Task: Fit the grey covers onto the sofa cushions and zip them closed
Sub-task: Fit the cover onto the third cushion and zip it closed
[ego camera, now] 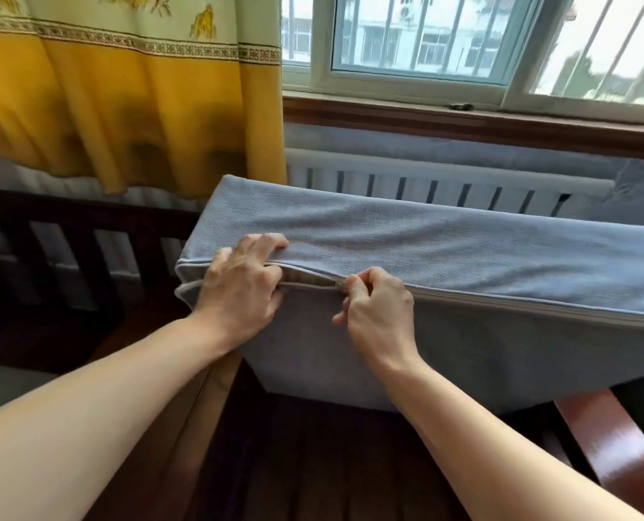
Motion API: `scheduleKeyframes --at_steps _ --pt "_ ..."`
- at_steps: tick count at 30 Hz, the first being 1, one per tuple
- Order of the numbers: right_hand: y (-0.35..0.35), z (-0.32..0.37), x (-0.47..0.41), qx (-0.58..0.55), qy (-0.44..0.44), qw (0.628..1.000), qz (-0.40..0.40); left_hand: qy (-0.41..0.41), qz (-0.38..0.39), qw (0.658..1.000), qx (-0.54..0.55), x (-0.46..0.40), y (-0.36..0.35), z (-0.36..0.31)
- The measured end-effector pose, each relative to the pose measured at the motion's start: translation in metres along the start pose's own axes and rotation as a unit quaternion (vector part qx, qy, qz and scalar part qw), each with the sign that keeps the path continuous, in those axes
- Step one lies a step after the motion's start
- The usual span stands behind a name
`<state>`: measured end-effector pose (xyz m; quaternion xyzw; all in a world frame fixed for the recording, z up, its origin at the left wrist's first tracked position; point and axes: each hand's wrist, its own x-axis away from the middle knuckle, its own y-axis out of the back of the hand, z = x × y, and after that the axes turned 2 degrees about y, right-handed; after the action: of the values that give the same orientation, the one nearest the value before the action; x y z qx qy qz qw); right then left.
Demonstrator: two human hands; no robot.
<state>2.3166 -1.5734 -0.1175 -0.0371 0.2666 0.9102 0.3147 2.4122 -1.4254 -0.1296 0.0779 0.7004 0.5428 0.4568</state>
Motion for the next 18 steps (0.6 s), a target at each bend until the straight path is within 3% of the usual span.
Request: scheduleKeyframes --at_steps 7,13,18 --pt "-0.021 0.001 -0.005 -0.002 -0.005 0.999 -0.032 0.114 -0.008 0.993 -0.024 0.028 0.007 0.072" --pt "-0.021 0.001 -0.005 0.007 -0.001 0.999 -0.036 0.170 -0.057 0.984 -0.004 0.036 0.006 0.078" --pt "-0.027 0.010 0.002 -0.008 0.004 1.000 -0.027 0.241 -0.007 0.965 0.106 0.040 0.010 0.081"
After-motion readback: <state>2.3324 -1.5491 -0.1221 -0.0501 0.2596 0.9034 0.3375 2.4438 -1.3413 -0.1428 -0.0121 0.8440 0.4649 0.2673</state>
